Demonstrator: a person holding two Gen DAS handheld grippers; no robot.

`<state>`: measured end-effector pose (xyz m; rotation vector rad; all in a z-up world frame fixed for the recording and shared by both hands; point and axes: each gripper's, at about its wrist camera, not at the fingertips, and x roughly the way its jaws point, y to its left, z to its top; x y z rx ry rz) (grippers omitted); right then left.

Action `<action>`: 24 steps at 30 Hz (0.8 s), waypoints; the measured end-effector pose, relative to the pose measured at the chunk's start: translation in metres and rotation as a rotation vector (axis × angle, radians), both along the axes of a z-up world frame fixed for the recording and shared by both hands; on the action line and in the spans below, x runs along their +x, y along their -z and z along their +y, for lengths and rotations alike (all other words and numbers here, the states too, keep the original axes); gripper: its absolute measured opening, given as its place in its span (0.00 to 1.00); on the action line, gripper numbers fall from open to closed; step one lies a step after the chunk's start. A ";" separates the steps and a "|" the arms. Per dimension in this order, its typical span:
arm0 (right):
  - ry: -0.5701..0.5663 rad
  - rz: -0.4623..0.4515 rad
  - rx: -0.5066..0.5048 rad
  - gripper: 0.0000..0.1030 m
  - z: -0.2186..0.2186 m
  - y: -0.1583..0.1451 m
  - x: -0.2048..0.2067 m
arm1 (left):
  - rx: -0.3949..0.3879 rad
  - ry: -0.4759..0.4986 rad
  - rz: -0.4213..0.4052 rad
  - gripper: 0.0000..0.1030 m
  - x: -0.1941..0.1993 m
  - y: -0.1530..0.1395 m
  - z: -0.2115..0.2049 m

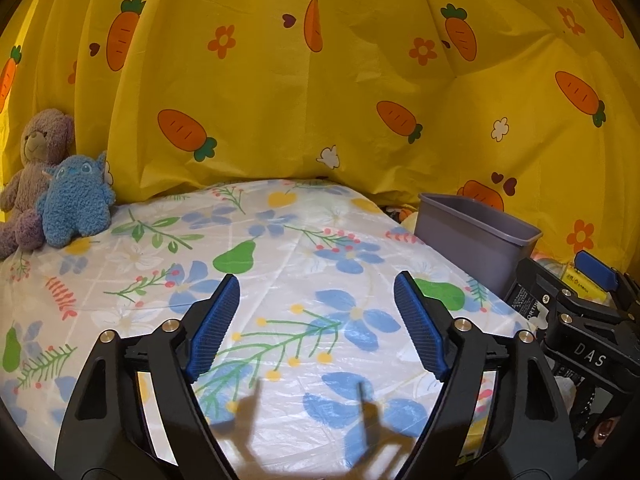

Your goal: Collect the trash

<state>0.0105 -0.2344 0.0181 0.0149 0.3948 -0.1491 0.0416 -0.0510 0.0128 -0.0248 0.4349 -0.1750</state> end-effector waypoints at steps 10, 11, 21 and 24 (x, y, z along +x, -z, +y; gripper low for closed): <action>0.007 -0.007 0.002 0.95 -0.002 -0.001 -0.001 | 0.001 -0.002 -0.010 0.72 -0.002 -0.001 -0.001; 0.008 -0.007 0.002 0.95 -0.002 -0.001 -0.001 | 0.002 -0.004 -0.010 0.72 -0.002 -0.001 -0.001; 0.008 -0.009 0.004 0.95 -0.002 0.000 0.000 | 0.002 -0.018 -0.018 0.77 -0.004 0.000 0.002; 0.005 -0.011 0.003 0.95 -0.003 0.000 0.000 | 0.007 -0.021 -0.021 0.79 -0.005 -0.001 0.002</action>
